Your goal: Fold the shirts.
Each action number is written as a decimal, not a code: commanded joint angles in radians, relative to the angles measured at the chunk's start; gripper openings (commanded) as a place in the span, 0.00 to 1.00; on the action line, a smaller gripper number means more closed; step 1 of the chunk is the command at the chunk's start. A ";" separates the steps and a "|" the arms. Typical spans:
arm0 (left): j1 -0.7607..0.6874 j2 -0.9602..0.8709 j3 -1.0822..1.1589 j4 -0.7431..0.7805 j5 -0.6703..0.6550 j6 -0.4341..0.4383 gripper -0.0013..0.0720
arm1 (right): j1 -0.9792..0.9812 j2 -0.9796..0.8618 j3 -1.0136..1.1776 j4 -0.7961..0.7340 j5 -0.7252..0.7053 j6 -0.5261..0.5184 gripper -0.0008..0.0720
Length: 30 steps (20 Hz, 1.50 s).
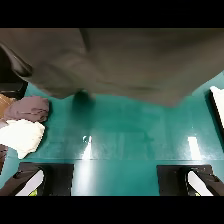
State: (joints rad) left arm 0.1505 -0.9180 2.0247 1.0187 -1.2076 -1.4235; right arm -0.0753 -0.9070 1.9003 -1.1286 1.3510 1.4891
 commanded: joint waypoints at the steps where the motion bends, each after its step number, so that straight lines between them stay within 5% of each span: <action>1: 0.000 0.038 0.167 -0.006 0.081 -0.059 0.05 | 0.000 -0.059 0.304 -0.097 0.129 -0.001 0.03; 9: 0.000 0.067 0.061 -0.032 0.028 -0.077 0.05 | -0.001 0.026 0.093 -0.154 0.106 0.030 0.03; 18: -0.015 -0.304 -0.463 -0.051 -0.108 -0.061 0.05 | 0.114 -0.544 0.084 -0.262 0.379 0.059 0.03; 24: -0.138 -0.693 -0.463 -0.045 0.125 0.036 0.05 | 0.111 -0.894 0.085 -0.258 0.214 0.053 0.03; 30: -0.106 -0.768 -0.380 -0.037 0.201 0.043 0.06 | 0.080 -0.936 0.084 -0.252 0.049 0.027 0.03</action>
State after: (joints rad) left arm 0.0368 -1.6493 1.6146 0.9726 -1.0405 -1.3956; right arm 0.0181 -1.8225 1.9842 -1.3796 1.4673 1.5387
